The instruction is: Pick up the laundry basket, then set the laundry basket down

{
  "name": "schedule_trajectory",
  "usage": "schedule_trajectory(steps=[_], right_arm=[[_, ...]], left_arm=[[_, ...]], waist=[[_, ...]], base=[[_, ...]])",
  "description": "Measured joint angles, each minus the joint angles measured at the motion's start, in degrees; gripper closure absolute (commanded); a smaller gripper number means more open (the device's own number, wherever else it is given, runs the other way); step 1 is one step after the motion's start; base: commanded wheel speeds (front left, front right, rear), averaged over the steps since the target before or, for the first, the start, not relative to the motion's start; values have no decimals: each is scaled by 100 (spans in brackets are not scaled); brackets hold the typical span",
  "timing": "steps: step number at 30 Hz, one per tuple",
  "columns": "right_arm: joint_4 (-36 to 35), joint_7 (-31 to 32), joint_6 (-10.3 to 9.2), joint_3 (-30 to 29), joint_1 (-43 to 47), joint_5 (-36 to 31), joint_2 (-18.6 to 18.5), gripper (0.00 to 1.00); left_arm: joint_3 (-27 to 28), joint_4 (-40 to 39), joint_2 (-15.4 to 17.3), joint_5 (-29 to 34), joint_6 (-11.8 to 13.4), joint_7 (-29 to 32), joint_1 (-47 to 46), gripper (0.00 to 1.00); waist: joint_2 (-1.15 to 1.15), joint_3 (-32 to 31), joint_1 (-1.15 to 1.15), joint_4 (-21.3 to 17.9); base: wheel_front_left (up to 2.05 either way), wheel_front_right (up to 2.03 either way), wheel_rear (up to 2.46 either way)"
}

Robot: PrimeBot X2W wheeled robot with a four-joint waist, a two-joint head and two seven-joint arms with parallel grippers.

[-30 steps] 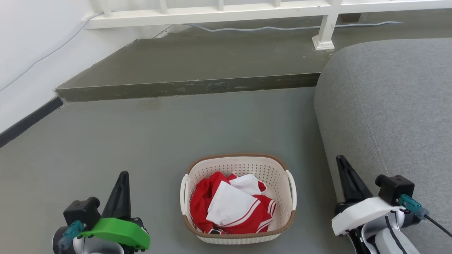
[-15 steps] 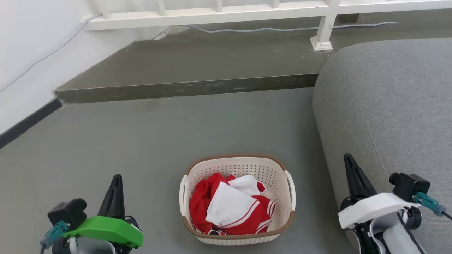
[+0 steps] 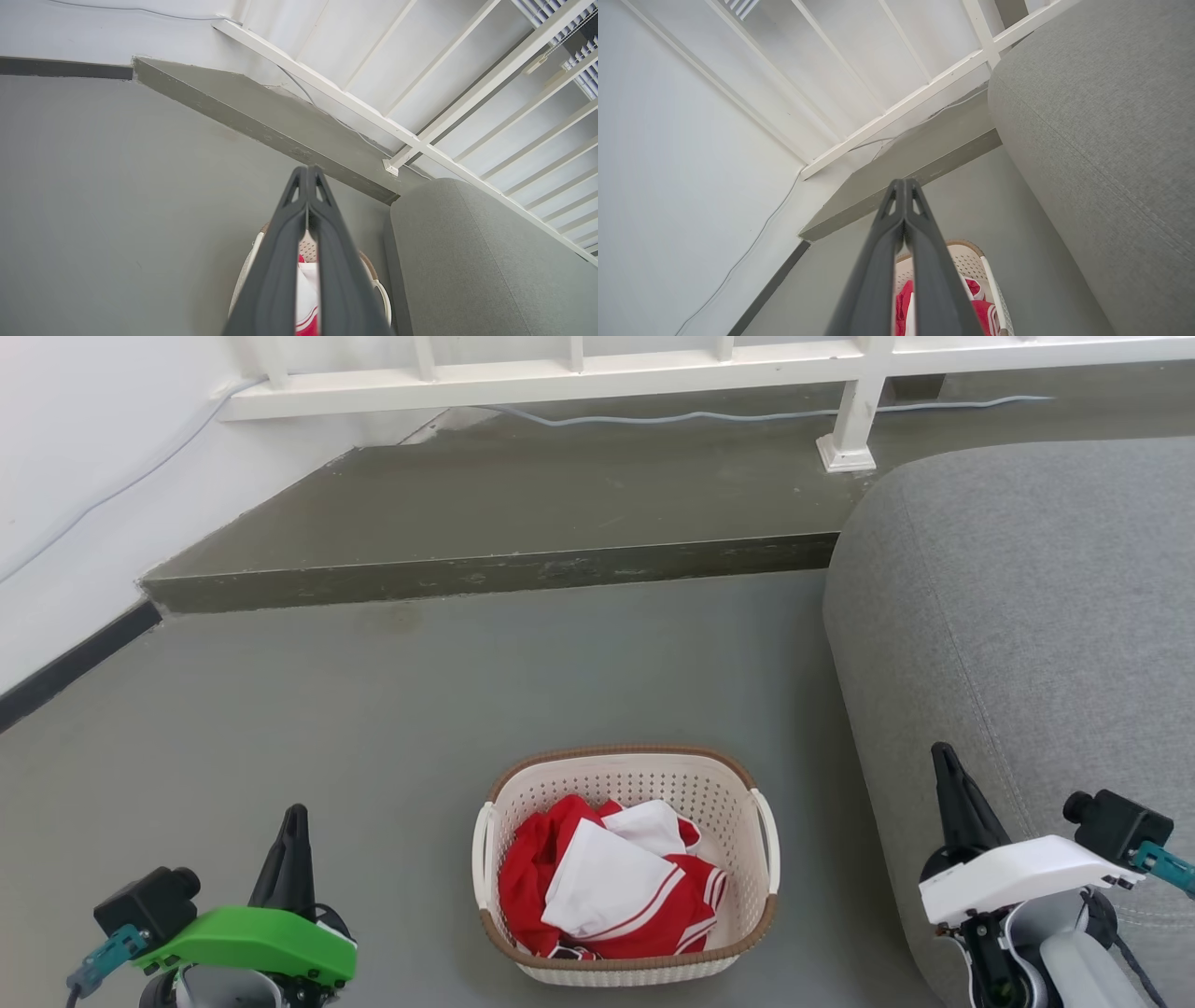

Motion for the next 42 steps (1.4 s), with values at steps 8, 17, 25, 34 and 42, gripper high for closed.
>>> schedule_trajectory(steps=[8,17,25,34,42], right_arm=[[10,168,52,-143,-11,532,0,100],[42,321,102,-313,-30,1216,1,100],[83,468,152,-453,-54,1774,4,100],[112,623,211,-601,-136,2392,24,100],[145,739,255,-716,-150,2855,29,100]], left_arm=[[103,24,-1,-491,-41,152,-4,100],[215,49,-2,-1133,-75,341,-19,100],[328,60,-3,-1593,-109,475,-33,100],[425,78,-5,-2181,-153,635,-59,100],[526,97,-7,-2609,-176,779,-94,100]], waist=[[0,-11,0,-14],[0,-26,0,-32],[0,-37,0,-46],[0,-50,0,-62],[0,-60,0,-75]], base=[[0,0,0],[0,0,0],[0,0,0],[0,0,0],[0,0,0]])
